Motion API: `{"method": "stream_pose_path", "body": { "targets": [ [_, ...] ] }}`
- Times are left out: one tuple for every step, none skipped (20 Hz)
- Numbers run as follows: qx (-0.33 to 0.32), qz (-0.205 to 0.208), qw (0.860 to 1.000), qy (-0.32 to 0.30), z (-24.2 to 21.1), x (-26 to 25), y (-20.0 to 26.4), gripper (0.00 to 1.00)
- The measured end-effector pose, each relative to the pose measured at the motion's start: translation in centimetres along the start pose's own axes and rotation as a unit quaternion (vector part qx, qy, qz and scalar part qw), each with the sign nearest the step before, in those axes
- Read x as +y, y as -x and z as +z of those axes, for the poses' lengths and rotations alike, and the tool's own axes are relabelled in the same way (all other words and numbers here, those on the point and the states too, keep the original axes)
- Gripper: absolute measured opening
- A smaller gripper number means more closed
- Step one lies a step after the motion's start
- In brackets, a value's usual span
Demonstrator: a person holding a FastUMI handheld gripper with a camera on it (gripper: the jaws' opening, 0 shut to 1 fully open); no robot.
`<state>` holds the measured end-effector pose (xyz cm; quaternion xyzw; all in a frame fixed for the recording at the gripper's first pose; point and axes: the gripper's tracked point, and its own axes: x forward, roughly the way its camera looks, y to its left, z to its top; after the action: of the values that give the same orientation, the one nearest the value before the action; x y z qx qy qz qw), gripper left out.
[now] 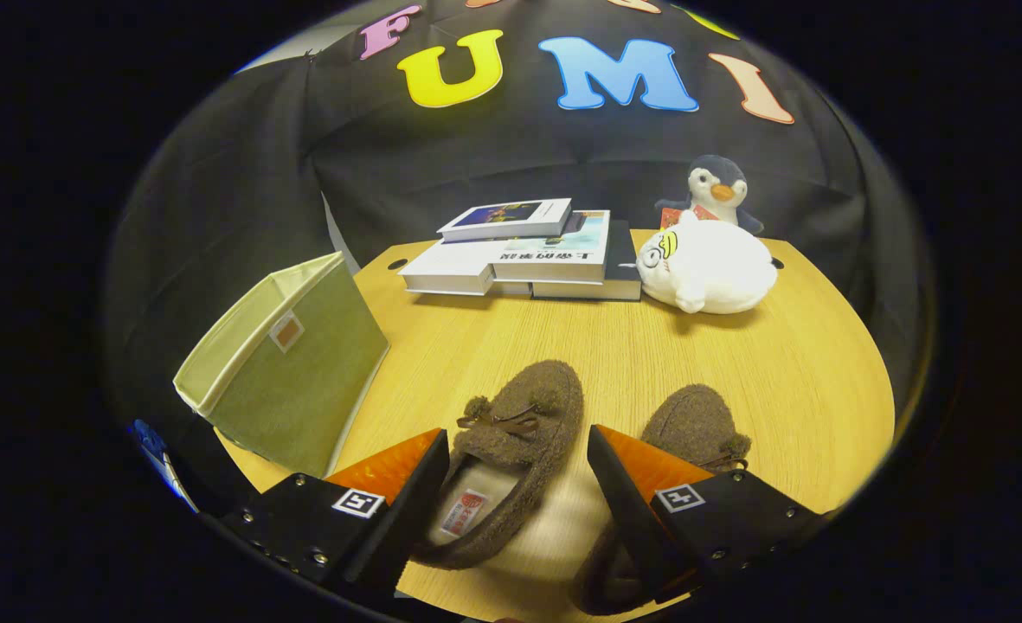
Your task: Open the storage box then place both shoes into the box .Put the left shoe in first, then the right shoe, with the right side of both shoes facing outward in a uniform manner.
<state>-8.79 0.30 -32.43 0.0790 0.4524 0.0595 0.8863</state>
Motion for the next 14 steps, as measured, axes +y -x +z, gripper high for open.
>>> {"method": "stream_pose_path", "body": {
  "targets": [
    [0.008,-0.001,1.0,0.004,-0.6,0.1,-0.5,0.98],
    [0.017,-0.005,1.0,0.009,-1.2,-0.2,-0.9,0.98],
    [0.029,-0.012,0.999,0.017,-1.9,-0.7,-1.2,0.98],
    [0.039,-0.015,0.999,0.022,-2.4,-0.9,-1.5,0.98],
    [0.05,-0.02,0.998,0.027,-3.0,-1.1,-2.0,0.96],
    [0.057,-0.025,0.998,0.029,-3.2,-1.3,-2.3,0.96],
    [0.067,-0.029,0.997,0.028,-3.5,-1.4,-2.7,0.86],
    [0.075,-0.027,0.997,0.023,-3.7,-1.3,-3.0,0.85],
    [0.081,-0.026,0.996,0.013,-3.9,-1.1,-3.3,0.84],
    [0.087,-0.021,0.996,-0.001,-4.0,-0.8,-3.7,0.83],
    [0.094,-0.019,0.995,-0.013,-4.1,-0.6,-3.8,0.67],
    [0.099,-0.022,0.995,-0.021,-4.1,-0.7,-3.9,0.61],
    [0.108,-0.021,0.994,-0.03,-4.2,-0.7,-4.0,0.55],
    [0.112,-0.018,0.993,-0.035,-4.2,-0.6,-4.1,0.55]
  ]
}}
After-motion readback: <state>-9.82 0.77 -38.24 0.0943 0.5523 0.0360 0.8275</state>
